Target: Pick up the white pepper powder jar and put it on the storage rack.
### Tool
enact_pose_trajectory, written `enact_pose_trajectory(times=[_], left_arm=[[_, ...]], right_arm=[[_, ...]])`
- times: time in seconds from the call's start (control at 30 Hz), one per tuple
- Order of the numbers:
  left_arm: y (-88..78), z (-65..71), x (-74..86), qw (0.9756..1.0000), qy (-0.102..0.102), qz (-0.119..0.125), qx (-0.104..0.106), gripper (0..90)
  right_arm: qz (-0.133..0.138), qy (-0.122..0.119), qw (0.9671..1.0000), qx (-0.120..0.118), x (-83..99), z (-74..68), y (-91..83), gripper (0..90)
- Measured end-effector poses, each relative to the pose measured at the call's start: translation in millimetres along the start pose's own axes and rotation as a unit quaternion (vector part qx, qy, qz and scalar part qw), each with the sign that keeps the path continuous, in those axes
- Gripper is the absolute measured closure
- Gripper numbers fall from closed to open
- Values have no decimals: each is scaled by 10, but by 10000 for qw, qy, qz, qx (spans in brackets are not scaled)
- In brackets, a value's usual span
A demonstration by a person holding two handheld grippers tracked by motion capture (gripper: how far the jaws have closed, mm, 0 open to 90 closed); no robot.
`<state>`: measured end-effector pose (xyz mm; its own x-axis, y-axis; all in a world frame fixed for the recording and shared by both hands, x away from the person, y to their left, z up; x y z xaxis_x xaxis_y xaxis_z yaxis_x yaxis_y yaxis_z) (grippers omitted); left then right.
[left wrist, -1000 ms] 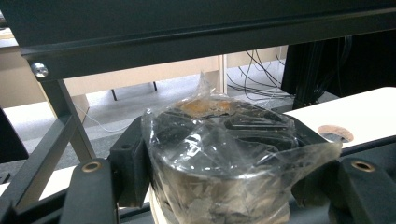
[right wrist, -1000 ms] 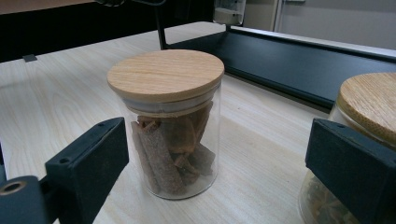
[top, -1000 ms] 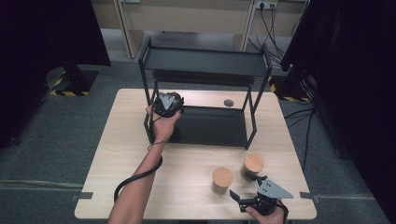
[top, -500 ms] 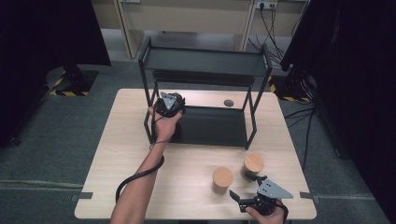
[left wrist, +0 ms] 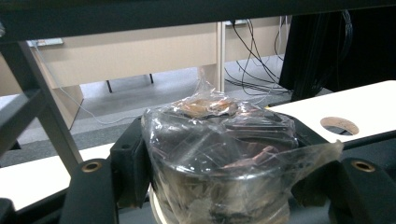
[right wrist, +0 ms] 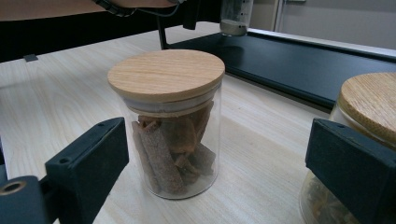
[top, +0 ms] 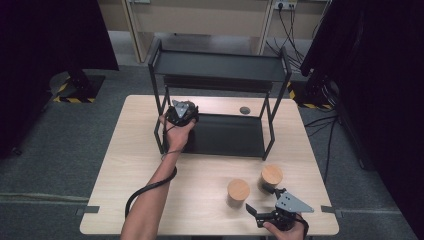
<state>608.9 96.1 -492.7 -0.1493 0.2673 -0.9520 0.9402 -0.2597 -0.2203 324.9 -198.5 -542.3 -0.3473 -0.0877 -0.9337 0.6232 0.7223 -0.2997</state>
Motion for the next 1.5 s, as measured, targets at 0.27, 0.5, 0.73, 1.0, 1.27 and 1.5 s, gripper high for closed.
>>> enact_pose_trajectory(times=[0.27,0.5,0.73,1.0,1.27,1.5], left_arm=[[28,32,39,10000,-9,-11,31,348],[59,55,70,10000,-23,-24,62,348],[80,57,110,10000,-69,-36,52,347],[84,62,113,9999,-57,-29,89,345],[66,51,136,9999,-87,-47,94,334],[55,56,192,9998,-126,-115,121,296]], right_arm=[[-2,-13,10000,-3,1,-3,-1,61],[-1,-14,10000,-3,1,-4,-1,61],[0,-12,10000,-4,1,-3,-1,62],[-8,-22,10000,-7,2,-5,0,62],[-15,-39,10000,-1,3,-7,2,61],[-10,-37,10000,-1,2,-7,1,61]])
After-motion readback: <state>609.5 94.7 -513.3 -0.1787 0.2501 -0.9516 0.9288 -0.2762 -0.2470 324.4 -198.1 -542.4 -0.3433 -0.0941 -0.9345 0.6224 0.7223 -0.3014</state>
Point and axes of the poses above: each handheld gripper's, and its own axes: y roughly forward along the jaws, x roughly out of its underside, z roughly to its right, the point moved 6 cm from there along y, roughly forward along the jaws, and after that the axes turned 10 degrees about y, right-handed, at the moved point
